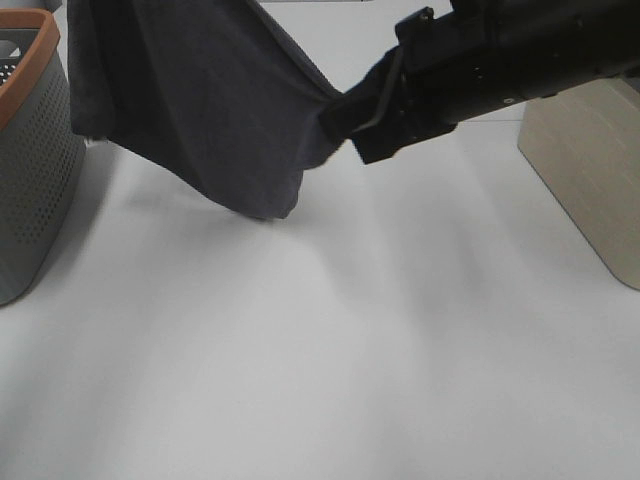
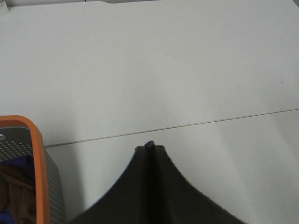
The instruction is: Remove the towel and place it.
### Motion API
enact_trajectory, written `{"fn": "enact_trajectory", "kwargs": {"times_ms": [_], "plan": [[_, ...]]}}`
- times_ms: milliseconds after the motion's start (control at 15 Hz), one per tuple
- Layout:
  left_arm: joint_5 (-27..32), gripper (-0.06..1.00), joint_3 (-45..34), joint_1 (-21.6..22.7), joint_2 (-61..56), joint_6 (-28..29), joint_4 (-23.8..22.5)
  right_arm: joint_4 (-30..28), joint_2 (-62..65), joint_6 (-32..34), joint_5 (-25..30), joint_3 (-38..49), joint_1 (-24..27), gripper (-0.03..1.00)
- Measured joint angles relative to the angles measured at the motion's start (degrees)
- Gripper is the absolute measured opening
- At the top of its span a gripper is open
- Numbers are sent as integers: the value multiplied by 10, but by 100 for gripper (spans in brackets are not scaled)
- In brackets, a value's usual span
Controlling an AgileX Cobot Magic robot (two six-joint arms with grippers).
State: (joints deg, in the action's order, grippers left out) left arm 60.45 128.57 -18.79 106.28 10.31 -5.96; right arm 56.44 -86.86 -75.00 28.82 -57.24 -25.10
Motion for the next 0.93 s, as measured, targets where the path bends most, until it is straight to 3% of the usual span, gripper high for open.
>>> {"fn": "enact_trajectory", "kwargs": {"times_ms": [200, 333, 400, 533, 733, 933], "plan": [[1, 0, -6, -7, 14, 76, -2, -329, 3, 236, 69, -95, 22, 2], [-30, 0, -54, -7, 14, 124, -25, -473, 3, 311, 81, -154, 22, 2], [-74, 0, -105, -7, 7, 166, -45, -553, 2, 337, 79, -192, 25, 2], [-145, 0, -181, -7, -6, 225, -61, -587, -14, 363, 60, -239, 48, 2], [-264, 0, -260, -13, -14, 290, -75, -557, -72, 438, 26, -289, 104, 2], [-390, 0, -301, -13, -7, 359, -155, -517, -132, 461, -38, -319, 135, 2]]}}
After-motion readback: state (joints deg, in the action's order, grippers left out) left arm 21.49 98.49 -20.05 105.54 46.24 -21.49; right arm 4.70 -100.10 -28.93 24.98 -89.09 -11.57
